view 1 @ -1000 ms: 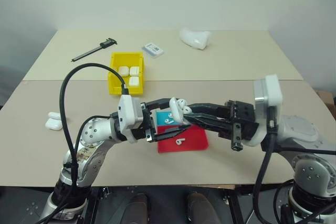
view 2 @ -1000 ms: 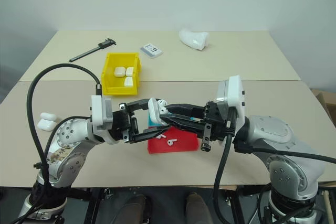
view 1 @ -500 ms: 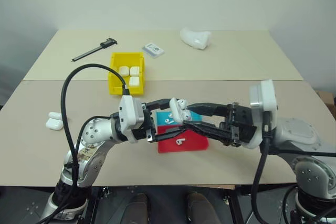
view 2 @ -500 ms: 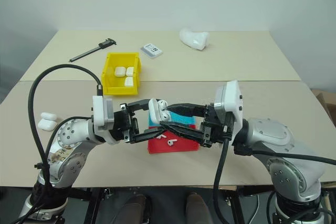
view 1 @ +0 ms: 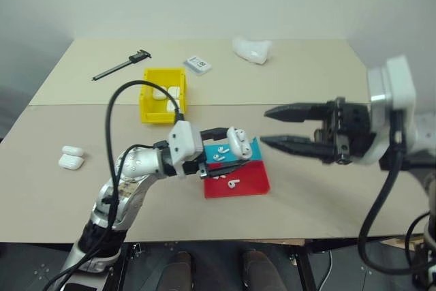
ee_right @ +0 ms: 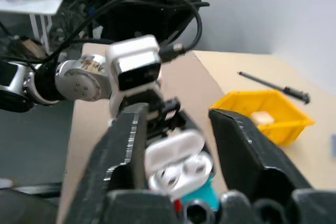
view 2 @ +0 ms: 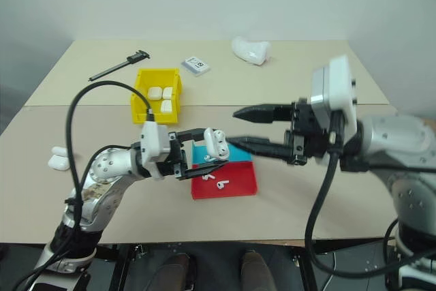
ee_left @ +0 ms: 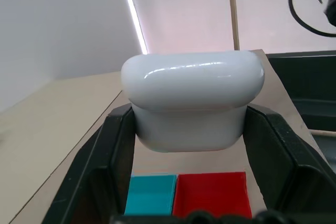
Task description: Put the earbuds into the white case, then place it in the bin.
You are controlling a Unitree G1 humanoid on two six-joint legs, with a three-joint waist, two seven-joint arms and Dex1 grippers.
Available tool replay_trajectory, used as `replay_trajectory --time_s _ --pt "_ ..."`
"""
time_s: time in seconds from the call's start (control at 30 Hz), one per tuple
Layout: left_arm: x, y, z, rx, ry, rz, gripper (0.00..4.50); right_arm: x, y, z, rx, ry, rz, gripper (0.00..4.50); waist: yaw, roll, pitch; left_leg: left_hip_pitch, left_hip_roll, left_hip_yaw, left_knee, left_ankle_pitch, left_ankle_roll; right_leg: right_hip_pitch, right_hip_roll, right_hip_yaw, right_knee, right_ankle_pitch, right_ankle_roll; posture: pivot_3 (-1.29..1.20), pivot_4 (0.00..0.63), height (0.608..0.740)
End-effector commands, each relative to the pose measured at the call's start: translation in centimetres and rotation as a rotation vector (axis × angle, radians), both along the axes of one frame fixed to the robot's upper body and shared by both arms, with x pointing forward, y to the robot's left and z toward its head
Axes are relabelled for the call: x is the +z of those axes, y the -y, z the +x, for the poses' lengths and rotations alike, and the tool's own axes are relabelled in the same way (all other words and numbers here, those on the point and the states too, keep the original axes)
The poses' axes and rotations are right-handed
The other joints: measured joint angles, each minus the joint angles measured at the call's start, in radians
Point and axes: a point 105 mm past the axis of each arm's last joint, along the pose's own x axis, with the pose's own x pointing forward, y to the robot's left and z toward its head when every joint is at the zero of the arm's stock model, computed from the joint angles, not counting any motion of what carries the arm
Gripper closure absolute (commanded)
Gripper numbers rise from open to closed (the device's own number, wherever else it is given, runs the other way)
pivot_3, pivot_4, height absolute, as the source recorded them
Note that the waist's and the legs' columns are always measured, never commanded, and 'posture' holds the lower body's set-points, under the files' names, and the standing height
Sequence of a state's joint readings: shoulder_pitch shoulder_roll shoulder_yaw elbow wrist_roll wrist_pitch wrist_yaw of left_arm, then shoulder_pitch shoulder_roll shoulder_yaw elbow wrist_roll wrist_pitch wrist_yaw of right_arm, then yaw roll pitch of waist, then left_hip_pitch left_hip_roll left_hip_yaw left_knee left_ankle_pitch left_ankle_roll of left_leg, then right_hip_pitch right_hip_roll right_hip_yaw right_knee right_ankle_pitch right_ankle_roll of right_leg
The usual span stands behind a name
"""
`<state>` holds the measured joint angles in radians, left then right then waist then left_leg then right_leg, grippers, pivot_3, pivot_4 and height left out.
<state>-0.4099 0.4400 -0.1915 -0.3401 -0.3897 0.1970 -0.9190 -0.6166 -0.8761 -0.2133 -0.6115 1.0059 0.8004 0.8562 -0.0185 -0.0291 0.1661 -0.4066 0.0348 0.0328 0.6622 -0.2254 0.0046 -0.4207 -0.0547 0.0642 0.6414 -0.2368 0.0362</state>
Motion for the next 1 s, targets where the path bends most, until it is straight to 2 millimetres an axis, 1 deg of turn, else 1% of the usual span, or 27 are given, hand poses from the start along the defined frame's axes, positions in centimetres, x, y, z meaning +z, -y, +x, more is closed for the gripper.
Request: replay_trajectory --time_s 0.03,0.13,0.17,0.27,0.4,0.47,0.57,0.77,0.9,1.0 --pt "0.7 1.1 0.0 -0.036 0.058 0.020 1.73 0.3 -1.1 0.8 0.000 -0.011 -0.070 3.30 0.000 0.000 0.000 -0.001 0.000 0.000 0.000 0.000 0.000 -0.001 0.000 0.000 0.000 0.000 0.000 0.00 0.150 0.740" --pt "1.2 1.6 0.1 -0.045 0.071 -0.007 1.73 -0.4 -1.7 1.5 -0.024 -0.002 -0.178 4.28 0.003 0.000 0.000 -0.002 0.000 0.000 0.000 0.000 0.000 -0.002 -0.001 0.000 0.000 0.000 0.000 0.00 0.150 0.740" --pt "1.3 1.7 0.1 -0.043 0.071 -0.011 1.73 -0.6 -1.9 1.7 -0.035 0.003 -0.202 4.47 0.003 0.000 0.000 -0.003 -0.001 0.000 0.000 0.000 0.000 -0.002 -0.001 0.000 -0.001 0.000 0.000 0.00 0.150 0.740" --pt "1.6 1.9 0.1 -0.043 0.087 -0.016 1.73 -0.8 -2.2 2.0 -0.047 0.036 -0.230 4.47 0.006 0.000 0.000 -0.004 -0.001 0.000 0.000 0.000 0.000 -0.003 -0.002 0.000 -0.002 0.000 0.001 0.00 0.150 0.740" --pt "1.9 2.1 -0.1 -0.041 0.092 -0.018 1.73 -1.1 -2.7 1.7 -0.027 0.080 -0.270 4.47 0.006 0.000 0.000 -0.005 -0.001 0.000 0.000 0.000 0.000 -0.003 -0.002 0.000 -0.002 0.000 0.001 0.00 0.150 0.740" --pt "1.9 2.2 -0.1 -0.040 0.100 -0.020 1.73 -1.5 -2.9 1.7 -0.027 0.113 -0.306 4.47 0.006 0.000 0.000 -0.005 -0.001 0.000 0.000 0.000 0.000 -0.003 -0.002 0.000 -0.002 0.001 0.001 0.00 0.150 0.740" --pt "1.5 2.2 0.1 -0.032 0.095 0.027 1.73 -1.9 -3.1 1.6 -0.023 0.158 -0.340 4.47 0.005 0.000 0.000 -0.004 -0.001 0.000 0.000 0.000 0.000 -0.003 -0.002 0.000 -0.001 0.000 0.001 0.00 0.150 0.740" --pt "1.8 2.6 -0.2 -0.033 0.122 -0.002 1.73 -3.1 -3.3 1.6 -0.028 0.210 -0.413 4.47 0.005 0.000 0.000 -0.004 -0.001 0.000 0.000 0.000 0.000 -0.003 -0.002 0.000 -0.001 0.000 0.001 0.00 0.150 0.740" --pt "2.3 2.2 -0.4 -0.032 0.124 -0.035 1.73 -3.8 -2.6 2.8 -0.090 0.223 -0.475 4.47 0.004 0.000 0.000 -0.004 -0.001 0.000 0.000 0.000 0.000 -0.003 -0.002 0.000 -0.001 0.001 0.001 0.00 0.150 0.740" --pt "2.3 1.8 -0.2 -0.021 0.118 -0.039 1.73 -3.7 -2.0 3.2 -0.111 0.216 -0.482 4.47 0.004 0.000 0.000 -0.004 -0.001 0.000 0.000 0.000 0.000 -0.003 -0.002 0.000 -0.001 0.001 0.001 0.00 0.150 0.740"
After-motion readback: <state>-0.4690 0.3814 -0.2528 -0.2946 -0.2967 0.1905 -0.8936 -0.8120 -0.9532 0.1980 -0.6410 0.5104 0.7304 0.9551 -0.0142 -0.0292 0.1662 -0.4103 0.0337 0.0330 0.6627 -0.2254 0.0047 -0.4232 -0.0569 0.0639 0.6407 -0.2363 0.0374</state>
